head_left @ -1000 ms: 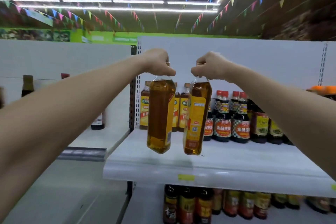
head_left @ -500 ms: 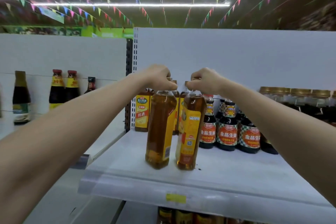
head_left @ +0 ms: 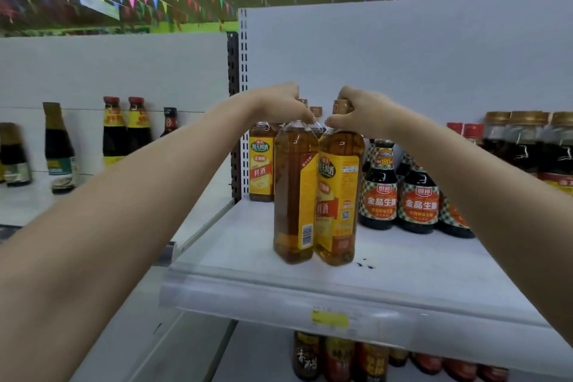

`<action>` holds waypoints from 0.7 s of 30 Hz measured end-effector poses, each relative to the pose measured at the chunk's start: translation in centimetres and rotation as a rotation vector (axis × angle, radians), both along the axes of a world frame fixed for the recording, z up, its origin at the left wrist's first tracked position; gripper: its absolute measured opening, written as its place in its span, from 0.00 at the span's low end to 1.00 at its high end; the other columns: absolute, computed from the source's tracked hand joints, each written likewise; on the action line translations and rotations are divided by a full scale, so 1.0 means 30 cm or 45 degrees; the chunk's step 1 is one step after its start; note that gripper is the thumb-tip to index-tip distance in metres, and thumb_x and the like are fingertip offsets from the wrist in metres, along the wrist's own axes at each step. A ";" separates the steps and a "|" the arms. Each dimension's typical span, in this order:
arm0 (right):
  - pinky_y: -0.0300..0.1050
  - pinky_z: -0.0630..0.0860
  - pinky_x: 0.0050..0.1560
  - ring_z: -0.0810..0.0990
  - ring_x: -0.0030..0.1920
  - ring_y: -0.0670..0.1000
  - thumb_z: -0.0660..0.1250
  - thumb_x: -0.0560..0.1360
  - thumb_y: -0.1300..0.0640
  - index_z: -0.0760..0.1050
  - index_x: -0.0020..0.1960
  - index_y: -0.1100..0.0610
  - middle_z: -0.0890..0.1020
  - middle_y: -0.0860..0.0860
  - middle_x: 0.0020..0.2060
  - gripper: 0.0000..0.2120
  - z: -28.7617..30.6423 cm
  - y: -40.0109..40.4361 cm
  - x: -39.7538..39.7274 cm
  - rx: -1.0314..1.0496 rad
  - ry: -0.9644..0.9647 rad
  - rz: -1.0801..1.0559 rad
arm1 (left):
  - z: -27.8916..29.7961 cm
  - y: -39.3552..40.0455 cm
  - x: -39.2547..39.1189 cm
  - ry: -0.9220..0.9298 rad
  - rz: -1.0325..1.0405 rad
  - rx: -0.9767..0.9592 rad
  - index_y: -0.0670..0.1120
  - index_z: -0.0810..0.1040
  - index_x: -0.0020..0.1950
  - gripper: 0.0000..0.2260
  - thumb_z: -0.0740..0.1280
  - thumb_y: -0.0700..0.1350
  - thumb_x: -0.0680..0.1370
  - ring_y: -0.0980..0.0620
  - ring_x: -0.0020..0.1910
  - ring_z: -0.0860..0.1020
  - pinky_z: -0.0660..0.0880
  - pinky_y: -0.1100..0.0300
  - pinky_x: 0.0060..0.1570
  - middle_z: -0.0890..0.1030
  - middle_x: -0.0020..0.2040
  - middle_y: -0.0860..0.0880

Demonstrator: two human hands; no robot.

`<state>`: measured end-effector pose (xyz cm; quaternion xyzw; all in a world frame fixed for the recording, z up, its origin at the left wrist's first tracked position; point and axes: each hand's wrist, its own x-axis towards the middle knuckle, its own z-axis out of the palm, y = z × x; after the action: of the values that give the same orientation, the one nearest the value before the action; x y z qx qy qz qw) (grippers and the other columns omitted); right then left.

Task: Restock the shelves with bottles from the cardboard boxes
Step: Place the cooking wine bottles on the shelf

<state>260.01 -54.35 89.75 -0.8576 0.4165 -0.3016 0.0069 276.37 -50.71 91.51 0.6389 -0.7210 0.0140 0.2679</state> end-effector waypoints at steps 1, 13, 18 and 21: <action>0.40 0.66 0.35 0.72 0.46 0.52 0.66 0.77 0.48 0.68 0.61 0.56 0.73 0.51 0.46 0.18 -0.007 -0.001 -0.001 0.023 -0.062 0.014 | -0.006 0.003 0.008 0.077 -0.040 -0.011 0.44 0.66 0.45 0.11 0.67 0.48 0.78 0.55 0.36 0.71 0.71 0.63 0.33 0.71 0.40 0.49; 0.47 0.75 0.57 0.77 0.56 0.51 0.67 0.76 0.49 0.70 0.66 0.60 0.79 0.51 0.56 0.23 -0.095 0.005 -0.032 0.330 -0.711 0.142 | -0.147 0.031 0.175 0.996 -0.412 -0.061 0.43 0.73 0.54 0.05 0.64 0.40 0.79 0.53 0.49 0.80 0.76 0.60 0.50 0.81 0.50 0.48; 0.44 0.76 0.54 0.79 0.52 0.48 0.62 0.79 0.51 0.71 0.63 0.55 0.80 0.48 0.53 0.15 -0.150 0.031 -0.002 0.357 -0.848 0.259 | -0.210 0.022 0.161 1.253 -0.485 -0.169 0.39 0.71 0.62 0.11 0.60 0.40 0.81 0.51 0.49 0.80 0.78 0.60 0.47 0.81 0.52 0.46; 0.54 0.74 0.62 0.77 0.59 0.52 0.57 0.81 0.45 0.67 0.69 0.56 0.78 0.52 0.60 0.21 -0.190 0.059 0.017 0.379 -0.803 0.226 | -0.222 0.032 0.142 1.176 -0.381 -0.209 0.38 0.69 0.66 0.15 0.59 0.43 0.82 0.49 0.53 0.79 0.77 0.60 0.50 0.80 0.57 0.44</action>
<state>260.51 -52.57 84.06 -0.7449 0.3572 -0.4856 0.2859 280.63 -49.76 84.85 0.4445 -0.6072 -0.2527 0.6081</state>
